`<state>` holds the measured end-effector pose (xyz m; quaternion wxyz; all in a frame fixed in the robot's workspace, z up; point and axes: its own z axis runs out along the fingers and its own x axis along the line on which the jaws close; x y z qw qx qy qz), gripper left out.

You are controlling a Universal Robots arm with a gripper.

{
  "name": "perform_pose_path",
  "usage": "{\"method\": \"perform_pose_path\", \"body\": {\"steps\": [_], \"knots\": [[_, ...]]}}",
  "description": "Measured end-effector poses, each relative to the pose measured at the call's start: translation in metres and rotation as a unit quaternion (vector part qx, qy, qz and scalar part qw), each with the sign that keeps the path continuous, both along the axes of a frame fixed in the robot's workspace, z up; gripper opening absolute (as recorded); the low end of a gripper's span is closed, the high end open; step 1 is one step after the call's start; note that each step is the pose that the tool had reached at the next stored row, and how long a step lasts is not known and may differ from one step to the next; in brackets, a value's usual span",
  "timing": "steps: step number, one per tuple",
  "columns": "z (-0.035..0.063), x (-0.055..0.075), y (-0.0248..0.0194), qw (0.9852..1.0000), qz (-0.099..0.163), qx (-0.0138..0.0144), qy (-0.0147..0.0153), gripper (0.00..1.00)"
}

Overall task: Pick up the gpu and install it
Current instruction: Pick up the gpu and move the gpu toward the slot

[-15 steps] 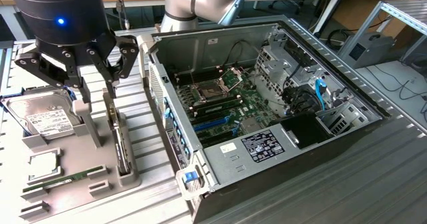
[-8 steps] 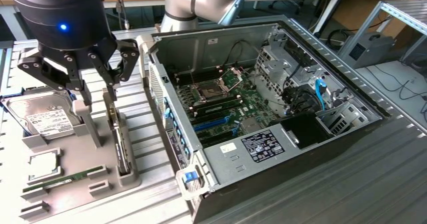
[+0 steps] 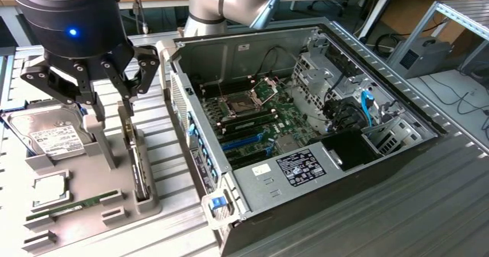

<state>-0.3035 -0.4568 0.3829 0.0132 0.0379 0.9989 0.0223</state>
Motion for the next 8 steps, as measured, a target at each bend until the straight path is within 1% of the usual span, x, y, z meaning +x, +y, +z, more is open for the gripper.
{"method": "perform_pose_path", "body": {"steps": [4,8], "knots": [[-0.0039,0.000,0.0000,1.0000,0.000,-0.0001,0.0001,0.42],[-0.0118,0.000,0.0000,1.0000,0.000,-0.0001,0.0001,0.42]]}}
